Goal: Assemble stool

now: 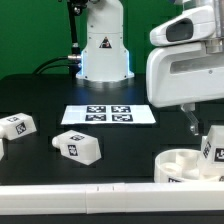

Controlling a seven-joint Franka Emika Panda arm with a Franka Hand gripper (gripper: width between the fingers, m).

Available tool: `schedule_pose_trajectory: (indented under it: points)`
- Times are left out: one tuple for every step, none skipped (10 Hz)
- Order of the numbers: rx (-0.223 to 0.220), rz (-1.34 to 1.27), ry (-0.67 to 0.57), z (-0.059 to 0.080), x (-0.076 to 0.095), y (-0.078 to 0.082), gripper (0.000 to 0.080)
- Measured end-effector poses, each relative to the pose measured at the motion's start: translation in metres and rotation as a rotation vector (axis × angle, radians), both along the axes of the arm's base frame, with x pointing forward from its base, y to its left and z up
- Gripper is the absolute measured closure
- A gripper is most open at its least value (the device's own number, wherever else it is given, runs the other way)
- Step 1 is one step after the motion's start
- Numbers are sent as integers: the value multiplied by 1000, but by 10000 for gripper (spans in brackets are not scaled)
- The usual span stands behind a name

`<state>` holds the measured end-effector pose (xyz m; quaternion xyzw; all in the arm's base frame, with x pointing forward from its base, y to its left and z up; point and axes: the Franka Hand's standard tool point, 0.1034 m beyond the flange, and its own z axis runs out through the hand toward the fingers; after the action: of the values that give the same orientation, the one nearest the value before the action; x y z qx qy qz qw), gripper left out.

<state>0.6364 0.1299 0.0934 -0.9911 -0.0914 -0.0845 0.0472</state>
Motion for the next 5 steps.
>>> schedule_pose_trajectory:
  points:
    - [-50,183,-6,1,-3,6,151]
    - [-63,254,-3,0,-4,6,151]
    - [-68,279,-5,-1,-4,4,151]
    - [-80,349,-11,-1,-4,3,151]
    - [-91,424,-18,-1,-4,2,151]
